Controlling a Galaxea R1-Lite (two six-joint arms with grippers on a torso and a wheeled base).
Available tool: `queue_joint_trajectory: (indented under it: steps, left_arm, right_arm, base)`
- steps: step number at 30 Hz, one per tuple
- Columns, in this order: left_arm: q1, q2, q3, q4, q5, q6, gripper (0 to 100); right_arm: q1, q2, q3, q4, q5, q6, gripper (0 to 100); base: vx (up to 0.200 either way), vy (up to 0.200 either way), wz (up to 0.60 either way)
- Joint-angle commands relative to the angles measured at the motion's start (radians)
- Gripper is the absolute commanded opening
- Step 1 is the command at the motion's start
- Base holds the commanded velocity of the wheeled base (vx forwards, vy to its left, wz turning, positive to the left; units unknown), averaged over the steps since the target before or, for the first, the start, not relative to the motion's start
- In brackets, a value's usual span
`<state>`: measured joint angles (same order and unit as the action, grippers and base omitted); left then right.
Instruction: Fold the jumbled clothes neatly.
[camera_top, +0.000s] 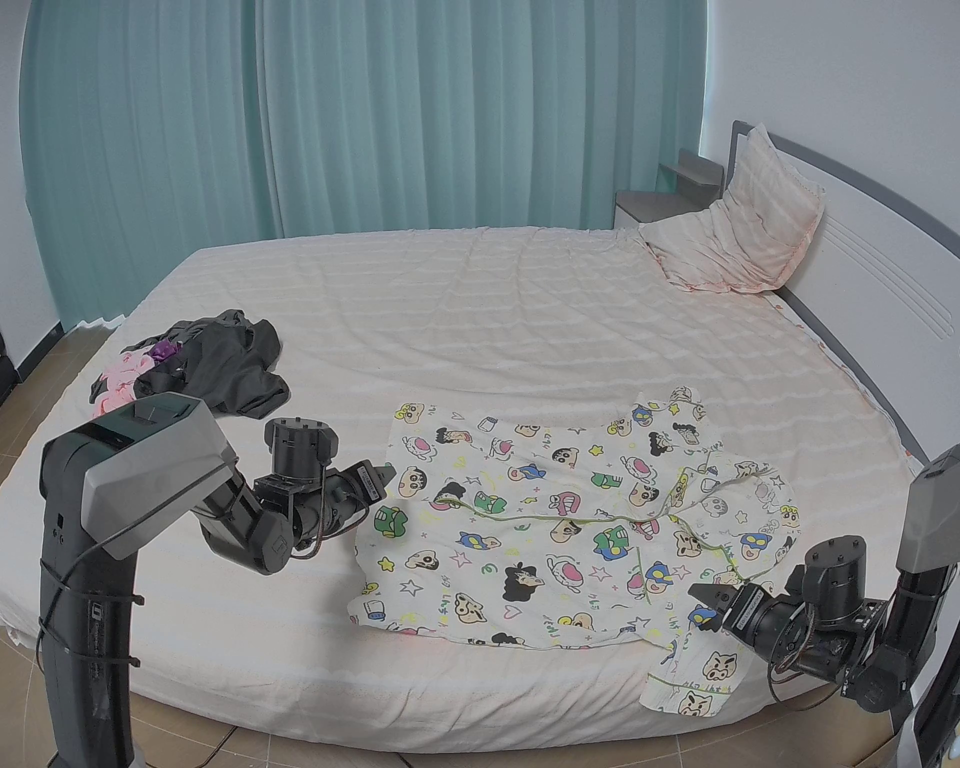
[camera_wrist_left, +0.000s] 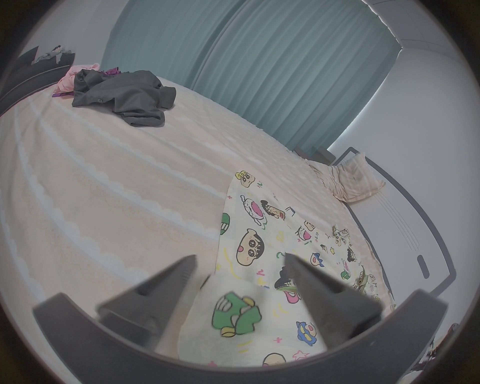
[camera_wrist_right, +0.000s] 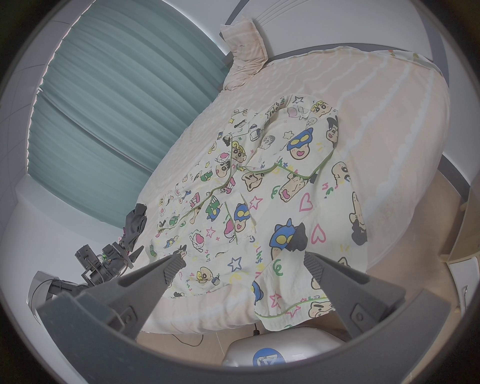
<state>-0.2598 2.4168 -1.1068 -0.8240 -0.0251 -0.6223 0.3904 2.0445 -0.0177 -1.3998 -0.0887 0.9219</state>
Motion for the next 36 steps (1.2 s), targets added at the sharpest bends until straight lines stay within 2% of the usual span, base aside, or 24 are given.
queue_joint_trajectory:
  steps: [1, 3, 7, 10, 18, 22, 27, 36]
  left_arm:
    - [0.013, -0.008, 0.015, 0.003, -0.001, -0.005, 100]
    - [0.014, -0.019, 0.028, 0.002, -0.001, -0.005, 100]
    - [0.008, -0.157, 0.194, -0.012, -0.015, -0.013, 100]
    - [-0.007, -0.235, 0.3, -0.038, -0.016, -0.053, 100]
    - [-0.128, -0.354, 0.581, -0.179, -0.009, -0.206, 100]
    - [-0.194, -0.358, 0.686, -0.216, 0.001, -0.292, 100]
    - [-0.217, -0.346, 0.737, -0.227, 0.004, -0.366, 100]
    - [-0.249, -0.318, 0.756, -0.228, 0.022, -0.399, 100]
  right_arm:
    - [-0.002, 0.002, 0.018, -0.001, 0.0, 0.0, 100]
    - [-0.002, 0.0, 0.018, 0.001, 0.0, 0.0, 100]
    - [-0.008, 0.0, 0.018, 0.001, -0.002, -0.002, 100]
    - [-0.012, 0.005, 0.018, 0.001, -0.003, -0.002, 100]
    - [-0.021, 0.008, 0.018, 0.001, -0.002, -0.002, 100]
    - [-0.022, 0.01, 0.018, 0.002, -0.002, 0.0, 100]
    - [-0.022, 0.01, 0.018, 0.002, -0.002, 0.0, 100]
    - [-0.021, 0.01, 0.018, 0.002, -0.002, -0.002, 100]
  base:
    - [0.0, 0.0, 0.0]
    - [0.0, 0.0, 0.0]
    - [0.0, 0.0, 0.0]
    - [0.0, 0.0, 0.0]
    - [0.0, 0.0, 0.0]
    - [-0.2, 0.0, 0.0]
    - [-0.2, 0.0, 0.0]
    - [0.0, 0.0, 0.0]
